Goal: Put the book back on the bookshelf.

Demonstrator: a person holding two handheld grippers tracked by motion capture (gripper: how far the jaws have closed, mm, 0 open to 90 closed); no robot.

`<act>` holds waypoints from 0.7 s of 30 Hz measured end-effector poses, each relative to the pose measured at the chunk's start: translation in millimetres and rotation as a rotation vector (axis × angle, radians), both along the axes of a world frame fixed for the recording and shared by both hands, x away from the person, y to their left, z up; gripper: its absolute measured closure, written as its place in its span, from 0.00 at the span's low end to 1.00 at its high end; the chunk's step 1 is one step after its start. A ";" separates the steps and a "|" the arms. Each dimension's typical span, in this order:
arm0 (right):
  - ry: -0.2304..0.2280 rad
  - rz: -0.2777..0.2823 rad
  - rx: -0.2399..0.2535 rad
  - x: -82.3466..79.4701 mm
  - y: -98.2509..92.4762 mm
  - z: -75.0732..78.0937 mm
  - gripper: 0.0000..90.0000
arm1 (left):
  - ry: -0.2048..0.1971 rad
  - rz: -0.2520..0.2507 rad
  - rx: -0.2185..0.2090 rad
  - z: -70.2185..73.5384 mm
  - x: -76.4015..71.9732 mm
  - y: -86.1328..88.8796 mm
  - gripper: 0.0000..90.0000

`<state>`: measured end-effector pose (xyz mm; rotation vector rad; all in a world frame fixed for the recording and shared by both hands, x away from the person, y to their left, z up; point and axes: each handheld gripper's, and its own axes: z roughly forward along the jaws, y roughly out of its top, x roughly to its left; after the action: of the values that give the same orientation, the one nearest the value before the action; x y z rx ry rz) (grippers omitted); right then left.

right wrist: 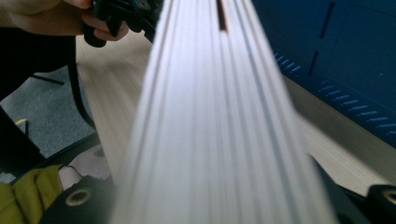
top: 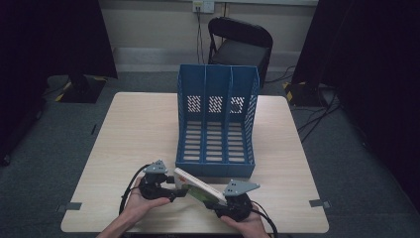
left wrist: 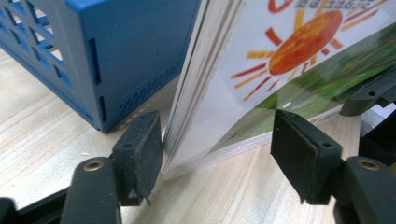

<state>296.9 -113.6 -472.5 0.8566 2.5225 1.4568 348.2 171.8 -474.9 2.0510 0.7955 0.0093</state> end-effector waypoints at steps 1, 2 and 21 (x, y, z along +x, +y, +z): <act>-0.001 0.001 0.004 -0.7 1.1 -0.6 0.73 | -0.005 -0.005 0.006 0.3 -0.6 -0.1 0.39; -0.001 0.004 -0.001 -1.5 2.6 -1.5 0.70 | -0.009 -0.010 0.012 0.5 -1.1 -0.1 0.39; -0.044 -0.015 -0.034 -1.7 3.8 -3.4 0.85 | -0.008 0.013 0.020 3.2 -2.2 4.6 0.41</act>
<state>295.1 -109.8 -475.9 0.8271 2.4963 1.4084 346.1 176.4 -471.7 2.0639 0.8068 0.0326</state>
